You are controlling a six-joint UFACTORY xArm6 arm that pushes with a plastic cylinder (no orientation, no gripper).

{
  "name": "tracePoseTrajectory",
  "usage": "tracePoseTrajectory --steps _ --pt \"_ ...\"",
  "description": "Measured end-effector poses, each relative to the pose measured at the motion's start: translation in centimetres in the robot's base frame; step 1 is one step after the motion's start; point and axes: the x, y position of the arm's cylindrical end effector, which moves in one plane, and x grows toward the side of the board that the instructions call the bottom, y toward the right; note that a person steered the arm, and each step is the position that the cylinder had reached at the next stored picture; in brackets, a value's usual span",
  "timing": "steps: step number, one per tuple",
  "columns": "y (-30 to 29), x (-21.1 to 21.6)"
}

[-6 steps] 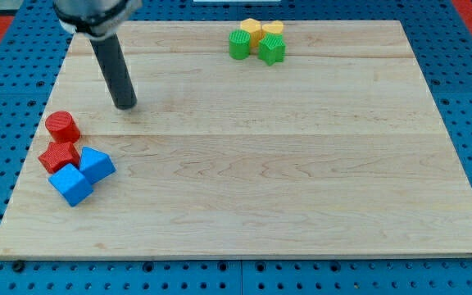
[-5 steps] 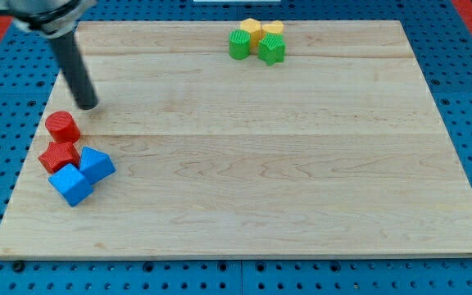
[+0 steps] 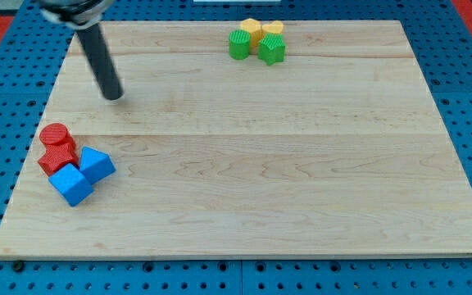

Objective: Move your arm towards the group of blocks

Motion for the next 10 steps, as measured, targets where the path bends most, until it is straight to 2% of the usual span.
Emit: tracePoseTrajectory --steps 1,2,3,4,6,7,8,10 --pt "8.5 -3.3" --pt "12.7 -6.6" --pt "16.0 -4.3" --pt "25.8 -3.7" --pt "45.1 -9.0" --pt "48.3 -13.1" --pt "48.2 -16.4" --pt "38.3 -16.3"
